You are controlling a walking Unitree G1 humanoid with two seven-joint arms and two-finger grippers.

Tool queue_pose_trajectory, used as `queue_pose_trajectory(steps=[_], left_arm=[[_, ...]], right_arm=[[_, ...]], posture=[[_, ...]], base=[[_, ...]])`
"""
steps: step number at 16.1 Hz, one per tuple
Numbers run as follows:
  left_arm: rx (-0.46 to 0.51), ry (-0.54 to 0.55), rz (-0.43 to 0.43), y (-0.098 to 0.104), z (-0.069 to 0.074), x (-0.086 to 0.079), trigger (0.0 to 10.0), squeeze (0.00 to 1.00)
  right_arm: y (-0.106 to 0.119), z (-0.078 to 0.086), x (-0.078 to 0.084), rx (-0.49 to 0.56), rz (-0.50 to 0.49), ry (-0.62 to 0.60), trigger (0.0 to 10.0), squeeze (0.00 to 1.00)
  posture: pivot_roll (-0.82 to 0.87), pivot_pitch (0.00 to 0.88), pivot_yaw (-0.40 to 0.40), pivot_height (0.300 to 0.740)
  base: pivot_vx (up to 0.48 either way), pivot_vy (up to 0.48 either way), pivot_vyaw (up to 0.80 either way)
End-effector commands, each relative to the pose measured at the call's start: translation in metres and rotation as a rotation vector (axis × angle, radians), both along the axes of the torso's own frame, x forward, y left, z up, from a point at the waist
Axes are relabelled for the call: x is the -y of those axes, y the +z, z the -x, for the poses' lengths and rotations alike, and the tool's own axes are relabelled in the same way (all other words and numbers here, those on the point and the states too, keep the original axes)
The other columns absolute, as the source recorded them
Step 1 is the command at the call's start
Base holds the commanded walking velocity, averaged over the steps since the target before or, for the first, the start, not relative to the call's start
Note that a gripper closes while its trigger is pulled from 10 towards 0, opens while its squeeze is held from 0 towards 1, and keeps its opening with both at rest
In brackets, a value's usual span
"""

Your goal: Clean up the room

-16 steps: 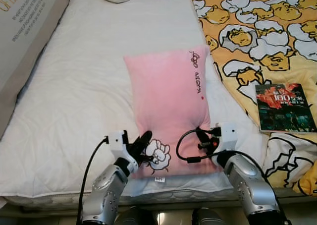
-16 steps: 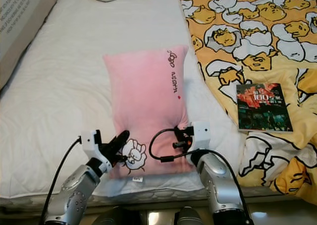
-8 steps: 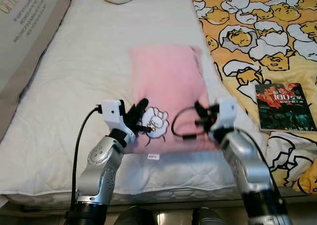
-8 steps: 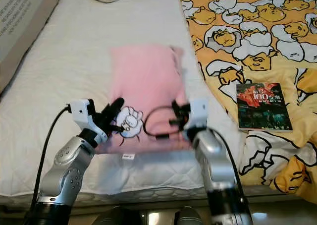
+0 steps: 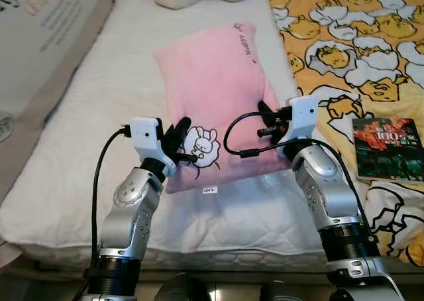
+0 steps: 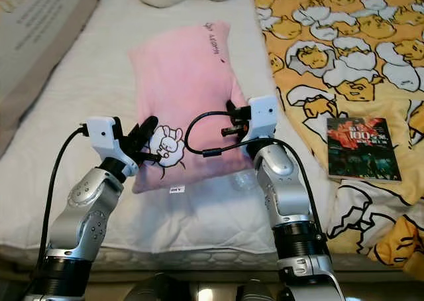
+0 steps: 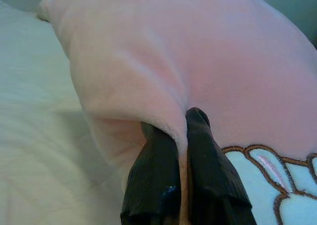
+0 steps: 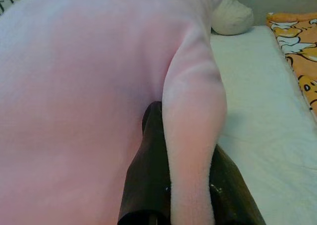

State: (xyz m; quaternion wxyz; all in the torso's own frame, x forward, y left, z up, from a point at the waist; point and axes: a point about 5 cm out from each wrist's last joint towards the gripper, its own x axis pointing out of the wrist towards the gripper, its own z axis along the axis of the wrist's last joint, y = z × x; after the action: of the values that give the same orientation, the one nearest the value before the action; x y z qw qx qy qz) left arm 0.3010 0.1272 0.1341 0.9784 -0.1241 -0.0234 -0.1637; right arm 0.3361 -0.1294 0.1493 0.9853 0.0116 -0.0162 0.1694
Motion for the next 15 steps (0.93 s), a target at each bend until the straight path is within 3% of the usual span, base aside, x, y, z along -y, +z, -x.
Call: queue_pose_trajectory(steps=[1, 4, 11, 15], left_arm=[[0.023, 0.021, -0.042, 0.007, -0.002, -0.008, 10.0, 0.0], [0.012, 0.006, -0.076, 0.003, -0.002, -0.009, 10.0, 0.0], [-0.033, 0.04, -0.087, -0.007, 0.001, -0.004, 10.0, 0.0], [-0.064, 0.087, -0.091, -0.016, 0.001, -0.008, 10.0, 0.0]], right_arm=[[0.001, 0.001, 0.003, 0.027, 0.017, -0.035, 10.0, 0.0], [-0.005, 0.005, 0.006, 0.021, 0.034, -0.06, 10.0, 0.0], [-0.015, 0.013, 0.017, -0.006, 0.062, -0.083, 10.0, 0.0], [-0.024, 0.011, 0.02, -0.031, 0.085, -0.081, 10.0, 0.0]], posture=[[-0.14, 0.044, 0.111, 0.74], [-0.15, 0.054, 0.119, 0.74], [-0.16, 0.085, 0.112, 0.74], [-0.15, 0.039, 0.102, 0.74]], base=[[0.0, 0.0, 0.0], [0.0, 0.0, 0.0], [0.0, 0.48, 0.0], [0.0, 0.48, 0.0]])
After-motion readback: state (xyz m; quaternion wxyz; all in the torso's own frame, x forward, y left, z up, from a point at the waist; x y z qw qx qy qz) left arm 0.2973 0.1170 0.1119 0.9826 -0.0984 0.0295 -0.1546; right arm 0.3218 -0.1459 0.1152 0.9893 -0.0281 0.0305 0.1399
